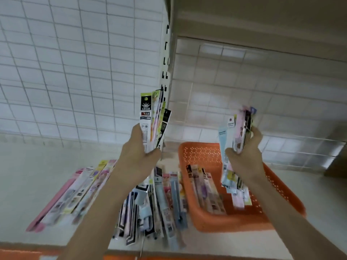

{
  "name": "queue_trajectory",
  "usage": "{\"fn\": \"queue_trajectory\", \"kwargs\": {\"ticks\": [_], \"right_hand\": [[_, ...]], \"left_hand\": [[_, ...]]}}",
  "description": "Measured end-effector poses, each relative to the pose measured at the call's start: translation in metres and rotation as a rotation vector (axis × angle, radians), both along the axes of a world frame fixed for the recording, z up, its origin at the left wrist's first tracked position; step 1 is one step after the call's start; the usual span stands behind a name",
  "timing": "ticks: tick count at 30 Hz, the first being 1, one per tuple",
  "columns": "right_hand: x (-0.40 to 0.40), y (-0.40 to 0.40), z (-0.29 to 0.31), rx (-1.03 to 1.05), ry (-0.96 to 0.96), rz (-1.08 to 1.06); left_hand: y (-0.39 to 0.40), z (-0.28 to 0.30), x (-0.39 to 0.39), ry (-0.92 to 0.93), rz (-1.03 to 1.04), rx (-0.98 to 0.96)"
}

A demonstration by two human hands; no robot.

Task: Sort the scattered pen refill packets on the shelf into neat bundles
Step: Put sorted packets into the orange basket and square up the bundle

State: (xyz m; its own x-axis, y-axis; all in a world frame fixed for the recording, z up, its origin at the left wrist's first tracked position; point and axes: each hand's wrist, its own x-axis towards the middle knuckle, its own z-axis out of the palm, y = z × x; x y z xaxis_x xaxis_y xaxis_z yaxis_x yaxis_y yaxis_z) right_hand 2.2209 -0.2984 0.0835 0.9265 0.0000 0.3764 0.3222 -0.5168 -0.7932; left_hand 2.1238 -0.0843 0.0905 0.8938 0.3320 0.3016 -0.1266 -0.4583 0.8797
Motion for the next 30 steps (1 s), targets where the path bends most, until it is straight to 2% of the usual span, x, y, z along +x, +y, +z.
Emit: {"fn": "queue_trajectory", "kwargs": {"ticks": [8, 13, 16, 20, 26, 30], "right_hand": [[0.006, -0.009, -0.027, -0.274, 0.344, 0.218], [0.015, -0.015, -0.035, -0.753, 0.628, 0.328], [0.020, -0.036, -0.037, -0.993, 0.600, 0.360], [0.025, -0.070, -0.041, -1.044, 0.475, 0.308], [0.032, -0.096, -0.047, -0.666, 0.219, 0.171], [0.030, -0.101, -0.051, -0.687, 0.182, 0.204]], "left_hand": [[-0.038, 0.011, 0.011, -0.063, -0.009, 0.020], [-0.045, 0.018, 0.018, -0.035, 0.041, 0.031], [-0.058, 0.021, 0.025, 0.005, 0.018, 0.008], [-0.093, 0.017, 0.040, 0.107, -0.056, 0.011], [-0.138, -0.006, 0.068, 0.360, -0.116, 0.137], [-0.146, -0.023, 0.072, 0.529, -0.069, 0.231]]}}
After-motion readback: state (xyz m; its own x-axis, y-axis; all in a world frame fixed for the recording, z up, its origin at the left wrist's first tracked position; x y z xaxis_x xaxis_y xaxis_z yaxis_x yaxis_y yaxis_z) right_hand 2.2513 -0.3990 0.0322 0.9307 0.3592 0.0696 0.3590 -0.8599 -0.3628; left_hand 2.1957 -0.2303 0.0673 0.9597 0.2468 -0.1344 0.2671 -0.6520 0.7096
